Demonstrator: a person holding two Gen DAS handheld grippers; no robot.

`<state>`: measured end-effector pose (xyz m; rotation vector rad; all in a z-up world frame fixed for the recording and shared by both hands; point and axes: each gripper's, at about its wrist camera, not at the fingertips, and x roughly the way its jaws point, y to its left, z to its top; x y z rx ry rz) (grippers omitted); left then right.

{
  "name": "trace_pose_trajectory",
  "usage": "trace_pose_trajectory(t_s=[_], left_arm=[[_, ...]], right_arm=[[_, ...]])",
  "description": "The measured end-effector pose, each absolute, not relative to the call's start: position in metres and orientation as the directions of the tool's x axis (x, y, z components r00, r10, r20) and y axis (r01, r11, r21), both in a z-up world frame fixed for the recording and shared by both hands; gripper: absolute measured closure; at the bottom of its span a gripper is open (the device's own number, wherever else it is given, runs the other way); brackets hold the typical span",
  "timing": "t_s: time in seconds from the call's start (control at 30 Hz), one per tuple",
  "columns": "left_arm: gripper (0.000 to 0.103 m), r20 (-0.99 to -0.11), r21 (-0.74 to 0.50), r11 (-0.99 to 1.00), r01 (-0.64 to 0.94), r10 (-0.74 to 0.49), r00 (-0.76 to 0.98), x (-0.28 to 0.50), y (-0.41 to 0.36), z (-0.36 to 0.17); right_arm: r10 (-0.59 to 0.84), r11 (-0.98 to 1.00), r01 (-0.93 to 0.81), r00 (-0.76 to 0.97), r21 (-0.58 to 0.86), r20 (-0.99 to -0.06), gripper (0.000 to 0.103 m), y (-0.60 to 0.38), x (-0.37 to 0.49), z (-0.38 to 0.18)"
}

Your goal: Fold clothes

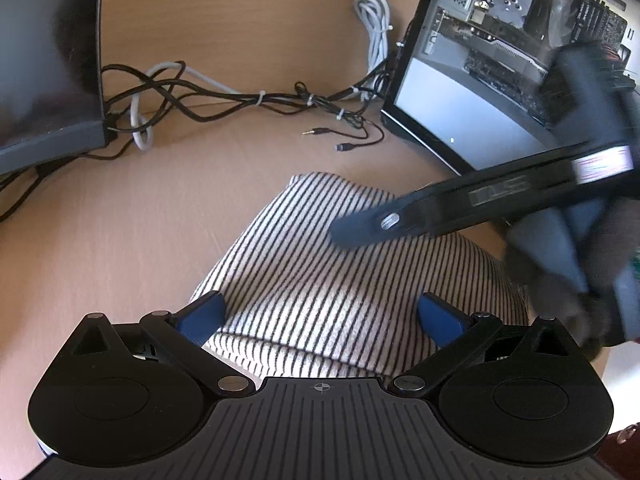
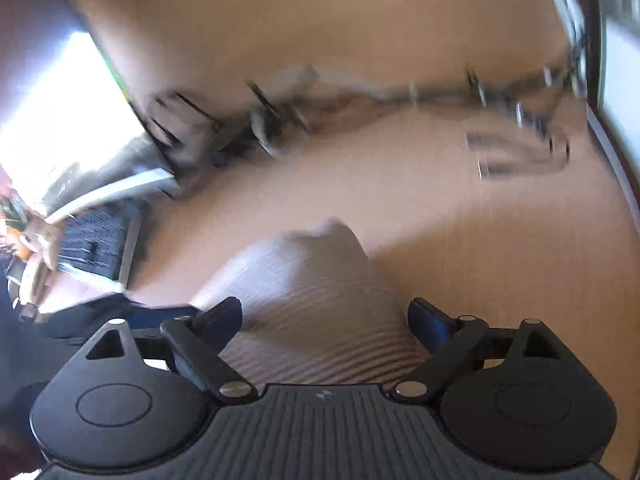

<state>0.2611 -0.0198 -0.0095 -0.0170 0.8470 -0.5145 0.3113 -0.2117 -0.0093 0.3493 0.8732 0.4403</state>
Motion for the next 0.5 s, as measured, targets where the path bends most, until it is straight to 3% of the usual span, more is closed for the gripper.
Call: trace_pose_trajectory(t_s=[0.1, 0.27, 0.5], left_arm=[[0.0, -0.707, -0.217, 0.879, 0.424, -0.441, 0.553, 0.26, -0.017, -0.011], [0.0, -0.699, -0.241, 0.882, 0.406, -0.448, 0.558, 0.264, -0.006, -0.012], [0.0, -0.691, -0.241, 0.89, 0.387, -0.437, 0.576, 0.259, -0.003, -0.009]], right_arm=[[0.547, 0.822, -0.197, 0.535, 0.534, -0.644, 0.002, -0.214, 0.314, -0.016], [0.612, 0.758, -0.143, 0.492, 0.636, -0.619, 0.004, -0.217, 0.319, -0.028], [0.472, 0.843, -0.056, 0.554, 0.535, -0.685, 0.005, -0.234, 0.279, -0.037]])
